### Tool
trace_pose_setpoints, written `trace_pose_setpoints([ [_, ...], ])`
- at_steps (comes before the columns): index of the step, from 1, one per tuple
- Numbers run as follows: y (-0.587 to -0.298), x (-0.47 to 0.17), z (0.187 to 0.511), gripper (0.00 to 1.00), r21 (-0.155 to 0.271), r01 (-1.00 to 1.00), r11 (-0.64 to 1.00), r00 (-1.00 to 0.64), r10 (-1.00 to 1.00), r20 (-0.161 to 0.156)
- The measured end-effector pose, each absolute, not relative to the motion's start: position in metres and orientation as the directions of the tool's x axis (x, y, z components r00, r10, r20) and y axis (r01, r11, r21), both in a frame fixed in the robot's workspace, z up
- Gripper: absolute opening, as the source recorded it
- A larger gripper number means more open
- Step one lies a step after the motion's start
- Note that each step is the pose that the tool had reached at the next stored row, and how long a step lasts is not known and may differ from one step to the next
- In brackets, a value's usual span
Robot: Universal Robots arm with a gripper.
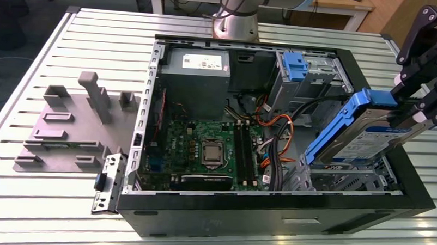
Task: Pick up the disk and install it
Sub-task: 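Insert the disk into the insertion slot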
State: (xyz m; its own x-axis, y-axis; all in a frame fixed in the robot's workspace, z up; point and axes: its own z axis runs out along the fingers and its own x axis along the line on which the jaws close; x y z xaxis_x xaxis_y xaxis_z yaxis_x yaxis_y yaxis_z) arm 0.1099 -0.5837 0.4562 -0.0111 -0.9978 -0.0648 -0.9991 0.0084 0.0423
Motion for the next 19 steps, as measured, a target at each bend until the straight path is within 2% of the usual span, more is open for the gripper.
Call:
trace_pose_setpoints([
  [19,-0.5809,0.1153,0.4464,0.35,0.042,-0.999,0.008,-0.011,-0.998,-0.065],
])
